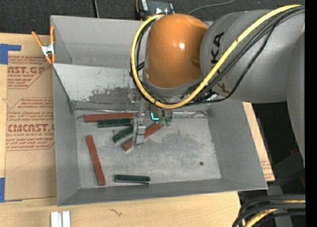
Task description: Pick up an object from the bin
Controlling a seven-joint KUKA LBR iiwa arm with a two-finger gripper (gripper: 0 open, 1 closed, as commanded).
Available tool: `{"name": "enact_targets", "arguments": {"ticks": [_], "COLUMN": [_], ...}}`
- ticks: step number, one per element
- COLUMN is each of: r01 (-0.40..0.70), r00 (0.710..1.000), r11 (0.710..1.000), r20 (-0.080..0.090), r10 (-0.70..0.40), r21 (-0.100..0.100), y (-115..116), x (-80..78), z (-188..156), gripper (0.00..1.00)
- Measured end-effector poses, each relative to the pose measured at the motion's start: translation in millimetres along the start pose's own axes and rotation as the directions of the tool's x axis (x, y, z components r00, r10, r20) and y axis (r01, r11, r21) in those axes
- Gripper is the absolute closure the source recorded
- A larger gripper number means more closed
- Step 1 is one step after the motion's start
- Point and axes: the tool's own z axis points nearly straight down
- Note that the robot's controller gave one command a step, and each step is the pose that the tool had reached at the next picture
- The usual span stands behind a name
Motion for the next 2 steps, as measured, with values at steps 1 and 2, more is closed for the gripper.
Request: {"name": "enact_targets", "arguments": {"ticks": [1,2], "r01": [-0.140,0.517], "r00": [0.990,0.856], "r11": [0.990,0.856], "r20": [-0.001,0.008], "r10": [0.140,-0.517], "r21": [0.001,0.003], "y": [-14,-13], "x": [6.4,-24.7], "z": [123,160], "gripper": [0.00,0.00]}}
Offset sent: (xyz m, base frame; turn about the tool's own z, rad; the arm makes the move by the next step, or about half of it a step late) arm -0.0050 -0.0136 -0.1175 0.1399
